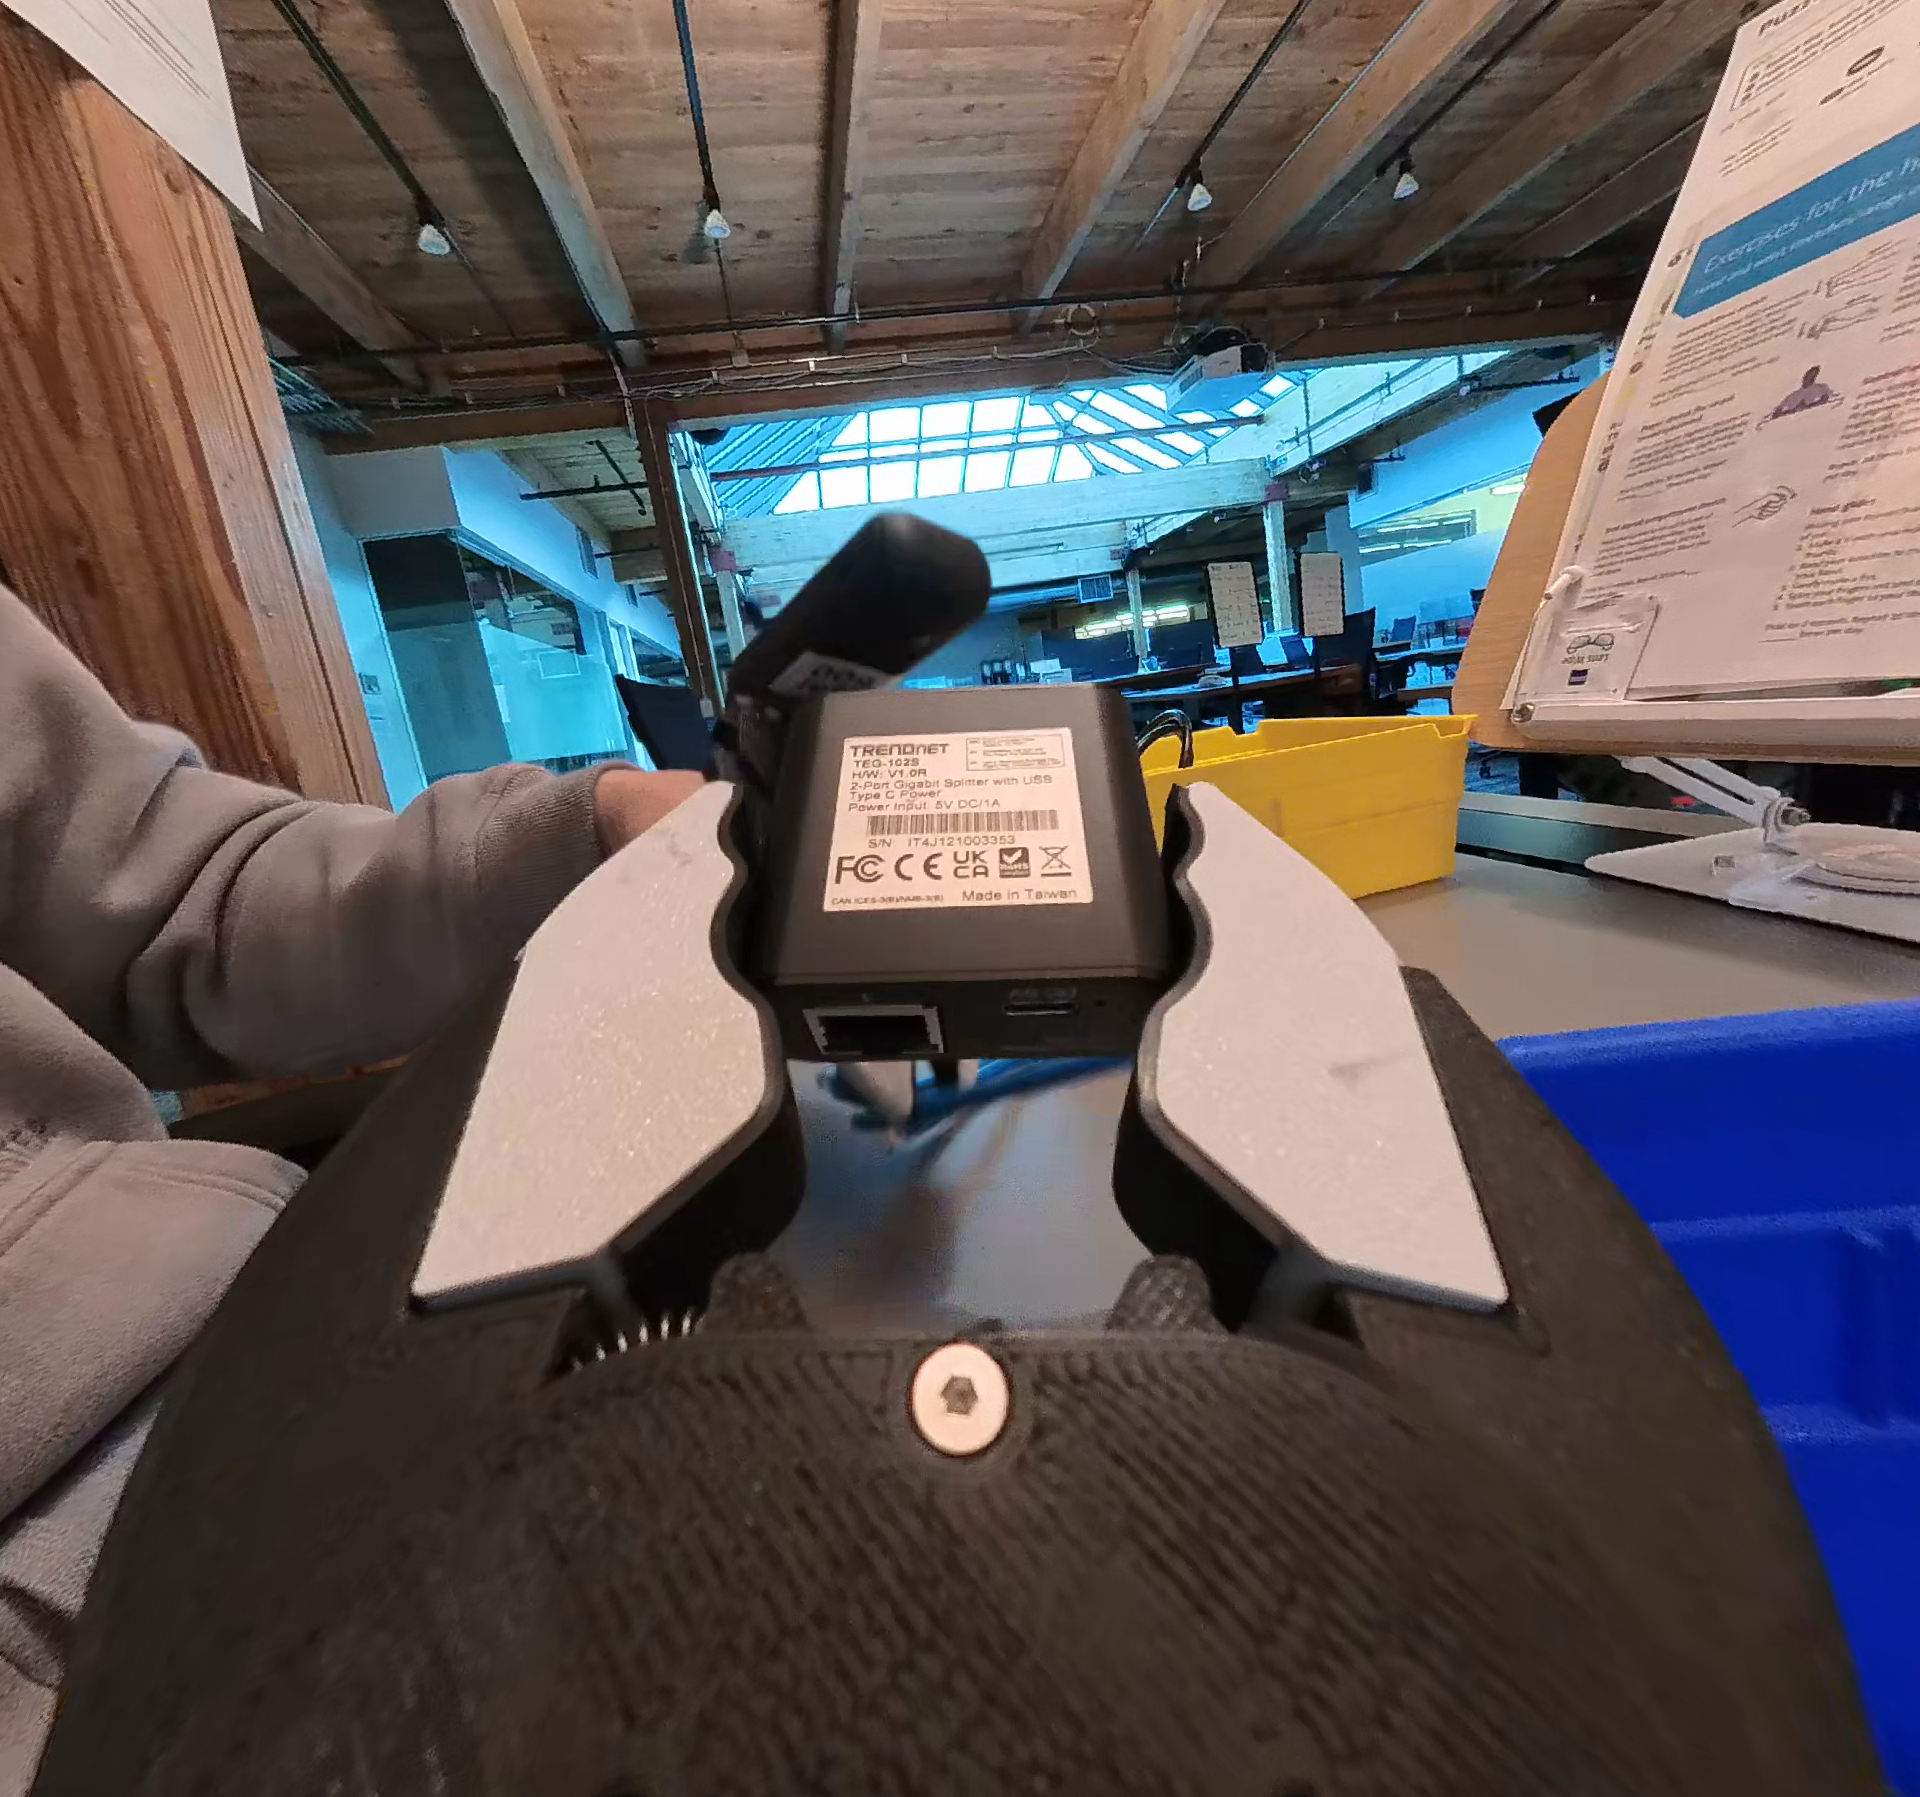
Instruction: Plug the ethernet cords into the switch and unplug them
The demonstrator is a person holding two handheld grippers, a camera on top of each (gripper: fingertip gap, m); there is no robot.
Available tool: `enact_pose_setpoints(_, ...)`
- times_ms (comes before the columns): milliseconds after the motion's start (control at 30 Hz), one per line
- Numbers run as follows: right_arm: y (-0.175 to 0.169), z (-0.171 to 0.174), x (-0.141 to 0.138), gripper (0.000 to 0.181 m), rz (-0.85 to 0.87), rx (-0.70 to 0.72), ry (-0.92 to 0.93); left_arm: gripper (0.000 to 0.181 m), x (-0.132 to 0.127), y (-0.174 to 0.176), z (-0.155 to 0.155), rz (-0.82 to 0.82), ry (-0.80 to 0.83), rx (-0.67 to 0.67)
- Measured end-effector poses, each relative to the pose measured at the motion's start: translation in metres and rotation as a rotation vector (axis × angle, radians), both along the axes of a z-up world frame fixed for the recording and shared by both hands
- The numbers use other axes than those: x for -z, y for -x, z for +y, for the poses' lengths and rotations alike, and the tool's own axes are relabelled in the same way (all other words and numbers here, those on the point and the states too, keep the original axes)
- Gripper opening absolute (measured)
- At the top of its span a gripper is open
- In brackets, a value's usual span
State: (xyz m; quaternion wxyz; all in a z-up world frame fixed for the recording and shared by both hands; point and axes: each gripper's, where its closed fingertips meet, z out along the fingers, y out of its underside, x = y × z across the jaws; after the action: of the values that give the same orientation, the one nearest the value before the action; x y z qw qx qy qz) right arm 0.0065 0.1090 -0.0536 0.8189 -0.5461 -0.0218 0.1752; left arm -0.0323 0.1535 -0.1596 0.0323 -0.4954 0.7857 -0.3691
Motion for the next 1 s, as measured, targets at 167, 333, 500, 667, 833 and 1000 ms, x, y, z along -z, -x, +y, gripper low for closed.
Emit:
enact_pose_setpoints(167, 0.0, -0.001, 0.0, 0.075, -0.006, 0.001, -0.002, 0.011, -0.104, -0.014, 0.01, -0.39, 0.643, -0.094)
enact_pose_setpoints(333, 0.002, 0.0, 0.0, 0.075, -0.012, -0.005, 0.001, 0.011, -0.097, 0.015, 0.048, -0.457, 1.047, -0.214)
enact_pose_setpoints(500, 0.002, 0.0, 0.0, 0.075, -0.012, -0.008, 0.003, 0.011, -0.045, 0.043, 0.079, -0.343, 0.874, -0.403)
enact_pose_setpoints(667, 0.002, 0.001, 0.001, 0.075, -0.011, -0.016, 0.011, 0.009, -0.012, 0.085, 0.083, -0.147, 0.536, -0.34)
enact_pose_setpoints(833, 0.002, 0.001, 0.001, 0.075, -0.007, -0.017, 0.014, 0.02, 0.021, 0.143, 0.067, 0.174, 0.162, -0.049)
enact_pose_setpoints(1000, 0.003, 0.002, 0.002, 0.076, -0.014, -0.021, 0.016, 0.024, -0.01, 0.091, 0.095, -0.268, -0.186, -0.103)
